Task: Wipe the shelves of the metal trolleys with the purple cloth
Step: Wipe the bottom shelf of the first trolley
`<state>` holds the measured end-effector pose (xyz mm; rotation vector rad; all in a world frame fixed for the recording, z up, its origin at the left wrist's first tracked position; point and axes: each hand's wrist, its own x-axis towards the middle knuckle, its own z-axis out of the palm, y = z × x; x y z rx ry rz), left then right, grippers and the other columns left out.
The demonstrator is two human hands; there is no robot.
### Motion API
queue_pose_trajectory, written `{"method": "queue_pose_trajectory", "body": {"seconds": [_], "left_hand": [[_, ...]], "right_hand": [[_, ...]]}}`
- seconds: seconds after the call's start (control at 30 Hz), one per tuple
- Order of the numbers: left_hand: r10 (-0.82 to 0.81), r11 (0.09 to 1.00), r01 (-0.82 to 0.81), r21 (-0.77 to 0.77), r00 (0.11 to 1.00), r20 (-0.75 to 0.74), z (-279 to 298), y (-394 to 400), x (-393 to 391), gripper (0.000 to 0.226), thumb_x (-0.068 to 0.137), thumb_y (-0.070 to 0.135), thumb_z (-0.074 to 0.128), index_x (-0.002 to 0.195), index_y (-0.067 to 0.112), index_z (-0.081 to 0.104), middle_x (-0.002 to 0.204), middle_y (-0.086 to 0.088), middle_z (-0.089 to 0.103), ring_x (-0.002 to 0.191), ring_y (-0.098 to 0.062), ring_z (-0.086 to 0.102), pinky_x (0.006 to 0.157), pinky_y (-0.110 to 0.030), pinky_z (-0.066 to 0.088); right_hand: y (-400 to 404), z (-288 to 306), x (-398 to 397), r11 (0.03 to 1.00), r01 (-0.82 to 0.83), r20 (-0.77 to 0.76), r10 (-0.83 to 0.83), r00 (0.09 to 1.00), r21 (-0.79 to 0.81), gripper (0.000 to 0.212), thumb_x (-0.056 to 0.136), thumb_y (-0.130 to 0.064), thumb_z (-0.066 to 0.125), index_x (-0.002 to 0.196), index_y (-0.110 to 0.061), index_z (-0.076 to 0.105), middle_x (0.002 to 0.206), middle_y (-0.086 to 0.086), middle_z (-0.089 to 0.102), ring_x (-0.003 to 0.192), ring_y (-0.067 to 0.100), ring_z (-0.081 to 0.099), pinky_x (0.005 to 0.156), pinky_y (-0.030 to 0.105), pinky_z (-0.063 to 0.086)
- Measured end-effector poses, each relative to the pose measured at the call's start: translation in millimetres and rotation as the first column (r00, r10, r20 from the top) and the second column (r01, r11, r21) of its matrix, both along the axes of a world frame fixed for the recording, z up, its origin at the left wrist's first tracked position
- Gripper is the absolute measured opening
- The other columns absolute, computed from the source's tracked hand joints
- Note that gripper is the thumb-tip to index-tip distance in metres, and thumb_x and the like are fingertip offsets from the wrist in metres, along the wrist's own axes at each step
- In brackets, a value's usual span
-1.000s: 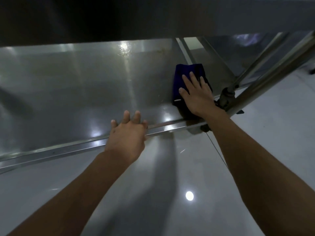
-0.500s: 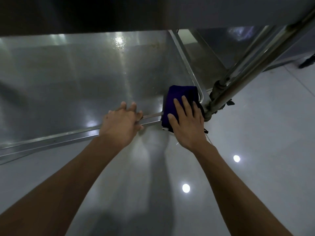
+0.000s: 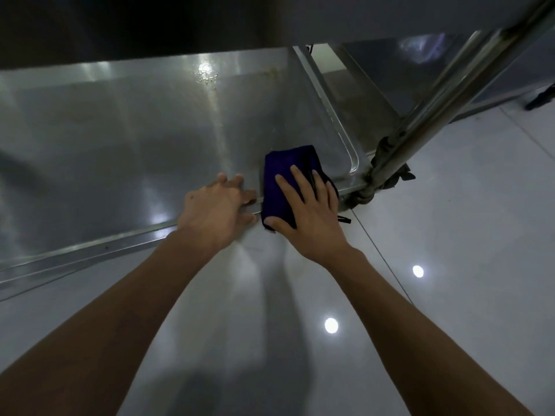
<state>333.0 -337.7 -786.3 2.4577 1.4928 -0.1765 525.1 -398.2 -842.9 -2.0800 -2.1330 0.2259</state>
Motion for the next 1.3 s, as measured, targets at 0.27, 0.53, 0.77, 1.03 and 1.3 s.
{"method": "queue_pose_trajectory", "body": {"seconds": [0.27, 0.53, 0.77, 1.03, 1.3], "left_hand": [[-0.040, 0.997, 0.039, 0.071, 0.999, 0.008, -7, 19, 4, 0.035, 0.098, 0.043, 0.051, 0.132, 0.034, 0.049, 0.132, 0.005, 0.040, 0.125, -0.020, 0.043, 0.077, -0.040, 0.044], [-0.132, 0.990, 0.130, 0.047, 0.991, 0.027, -7, 5, -23, 0.040, 0.096, 0.034, 0.050, 0.135, 0.027, 0.051, 0.137, 0.002, 0.044, 0.130, -0.020, 0.038, 0.094, -0.042, 0.041], [-0.148, 0.988, 0.148, -0.035, 0.989, 0.001, 2, -14, -40, 0.050, 0.096, 0.032, 0.051, 0.145, 0.028, 0.043, 0.142, 0.001, 0.046, 0.134, -0.023, 0.039, 0.095, -0.043, 0.043], [-0.161, 0.984, 0.157, -0.084, 0.986, -0.048, 19, -24, -30, 0.059, 0.097, 0.035, 0.050, 0.153, 0.030, 0.033, 0.148, -0.005, 0.045, 0.137, -0.028, 0.038, 0.104, -0.046, 0.041], [-0.241, 0.967, 0.236, -0.092, 0.969, -0.047, 65, -51, 0, 0.052, 0.095, 0.039, 0.050, 0.145, 0.023, 0.045, 0.144, -0.006, 0.050, 0.134, -0.029, 0.043, 0.106, -0.045, 0.040]], "right_hand": [[29, -2, 5, 0.993, 0.016, 0.001, -0.017, 1.000, 0.113, 0.072, 0.090, -0.063, 0.051, 0.152, -0.028, 0.038, 0.162, 0.004, 0.030, 0.147, 0.039, 0.023, 0.120, 0.056, 0.015], [9, 8, -25, 0.982, 0.019, -0.099, 0.000, 0.995, 0.186, 0.057, 0.081, -0.032, 0.075, 0.134, -0.018, 0.059, 0.145, 0.010, 0.052, 0.134, 0.043, 0.042, 0.109, 0.060, 0.034], [-10, 39, -40, 0.998, 0.049, -0.214, -0.038, 0.976, 0.049, 0.052, 0.085, -0.023, 0.076, 0.135, -0.020, 0.062, 0.147, 0.006, 0.052, 0.138, 0.037, 0.041, 0.107, 0.058, 0.036], [-56, 64, -44, 0.980, 0.188, -0.383, -0.150, 0.911, 0.065, 0.052, 0.083, -0.019, 0.080, 0.133, -0.013, 0.064, 0.140, 0.010, 0.058, 0.127, 0.033, 0.052, 0.107, 0.040, 0.044], [-103, 125, -23, 0.943, 0.332, -0.411, -0.299, 0.861, 0.010, 0.051, 0.085, -0.022, 0.078, 0.133, -0.015, 0.064, 0.139, 0.005, 0.059, 0.124, 0.024, 0.053, 0.101, 0.024, 0.038]]}}
